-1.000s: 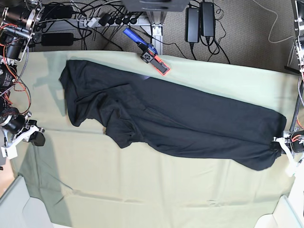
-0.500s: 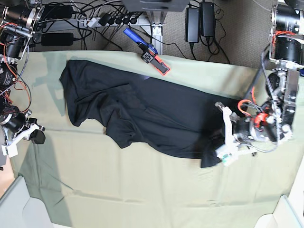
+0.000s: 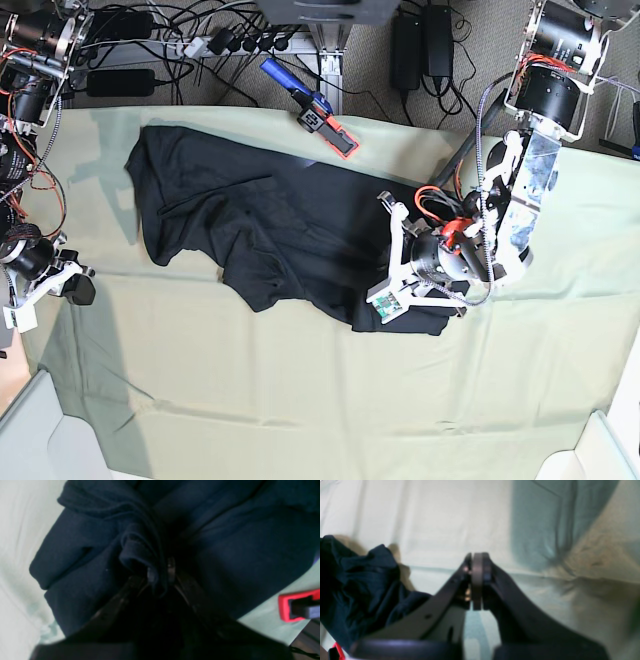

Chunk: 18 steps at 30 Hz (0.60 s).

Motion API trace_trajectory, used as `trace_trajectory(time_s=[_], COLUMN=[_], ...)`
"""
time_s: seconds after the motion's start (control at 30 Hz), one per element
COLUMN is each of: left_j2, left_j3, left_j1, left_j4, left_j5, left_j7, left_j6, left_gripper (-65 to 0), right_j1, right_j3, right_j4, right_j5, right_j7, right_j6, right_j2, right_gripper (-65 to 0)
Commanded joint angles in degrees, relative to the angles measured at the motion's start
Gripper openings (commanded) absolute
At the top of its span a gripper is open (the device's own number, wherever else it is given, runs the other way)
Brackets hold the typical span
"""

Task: Fold the T-shirt properly
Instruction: 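Fold the held shirt end over the shirt's middle with the left gripper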

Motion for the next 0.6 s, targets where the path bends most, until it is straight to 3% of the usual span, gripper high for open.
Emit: trace_trajectory(time_s=[0.0, 0.27, 0.33, 0.47, 0.53, 0.57], left_j2=[0.2, 2.7, 3.6, 3.8, 3.8, 3.8], left_j3=[-0.2, 0.5, 0.5, 0.5, 0.5, 0.5], left_j1=[-1.3, -0.5, -0.6, -0.6, -0.6, -0.6], left_j4=[0.7, 0.7, 0.7, 0.7, 0.7, 0.7], left_j5=[-1.4, -5.0, -5.1, -5.1, -5.4, -6.4], left_j7=[-1.0, -0.8, -0.7, -0.8, -0.9, -0.9], left_j6=[0.8, 0.8, 0.8, 0.8, 0.8, 0.8], left_gripper=[-65.0, -65.0, -58.9, -37.3, -31.6, -31.6], right_j1=[1.2, 1.2, 1.2, 1.2, 1.2, 1.2], right_j3=[0.4, 0.4, 0.4, 0.4, 0.4, 0.4], right_j4=[0.9, 0.9, 0.9, 0.9, 0.9, 0.9], right_j5=[0.9, 0.9, 0.9, 0.9, 0.9, 0.9], right_j7=[1.3, 1.6, 1.6, 1.2, 1.1, 1.1], right_j6=[4.0, 4.0, 4.0, 4.0, 4.0, 4.0], right_j2=[1.1, 1.1, 1.1, 1.1, 1.1, 1.1], right_gripper=[-65.0, -65.0, -65.0, -65.0, -65.0, -57.1])
